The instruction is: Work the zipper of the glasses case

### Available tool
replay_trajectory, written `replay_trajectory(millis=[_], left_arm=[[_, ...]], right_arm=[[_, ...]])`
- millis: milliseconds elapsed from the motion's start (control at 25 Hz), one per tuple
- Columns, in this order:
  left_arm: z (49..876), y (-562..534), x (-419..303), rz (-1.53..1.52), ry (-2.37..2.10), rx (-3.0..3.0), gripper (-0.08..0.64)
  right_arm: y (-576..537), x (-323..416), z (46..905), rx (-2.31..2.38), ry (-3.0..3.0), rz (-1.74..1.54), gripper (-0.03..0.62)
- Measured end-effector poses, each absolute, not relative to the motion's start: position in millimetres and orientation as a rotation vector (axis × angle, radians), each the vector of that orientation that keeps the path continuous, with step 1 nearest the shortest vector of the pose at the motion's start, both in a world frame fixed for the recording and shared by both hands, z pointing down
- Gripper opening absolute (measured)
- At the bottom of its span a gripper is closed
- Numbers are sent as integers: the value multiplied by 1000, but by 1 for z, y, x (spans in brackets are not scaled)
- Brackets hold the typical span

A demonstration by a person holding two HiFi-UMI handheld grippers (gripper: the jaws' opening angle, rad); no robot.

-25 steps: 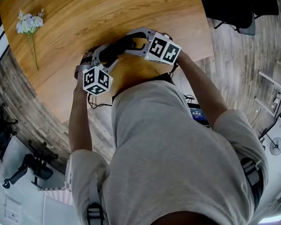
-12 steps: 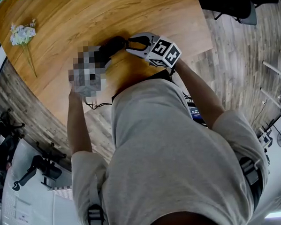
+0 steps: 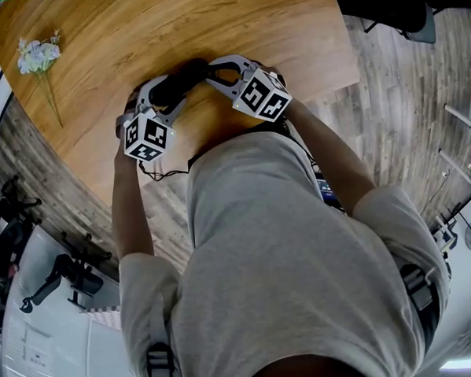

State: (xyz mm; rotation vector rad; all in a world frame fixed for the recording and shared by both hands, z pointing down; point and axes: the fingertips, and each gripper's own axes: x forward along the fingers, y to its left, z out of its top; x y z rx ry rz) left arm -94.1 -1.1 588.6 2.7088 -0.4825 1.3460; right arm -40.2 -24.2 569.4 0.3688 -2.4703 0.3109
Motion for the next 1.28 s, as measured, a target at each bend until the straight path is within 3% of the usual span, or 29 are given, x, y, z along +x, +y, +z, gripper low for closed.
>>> replay_trajectory(millis=[80, 280, 560, 1280], left_arm=[[589, -2, -94, 1337, -487, 2705, 282], [587, -2, -94, 1315, -503, 2694, 282], [589, -6, -92, 1285, -556, 2678, 282], [588, -16, -84, 1197, -698, 2654, 282]], right_arm=[[-26, -39, 570, 384, -2461, 243, 52], [-28, -38, 569, 413, -2460, 202, 46], [-33, -28, 573, 573, -2461, 653, 27], [-46, -31, 570, 661, -2395, 567, 26]])
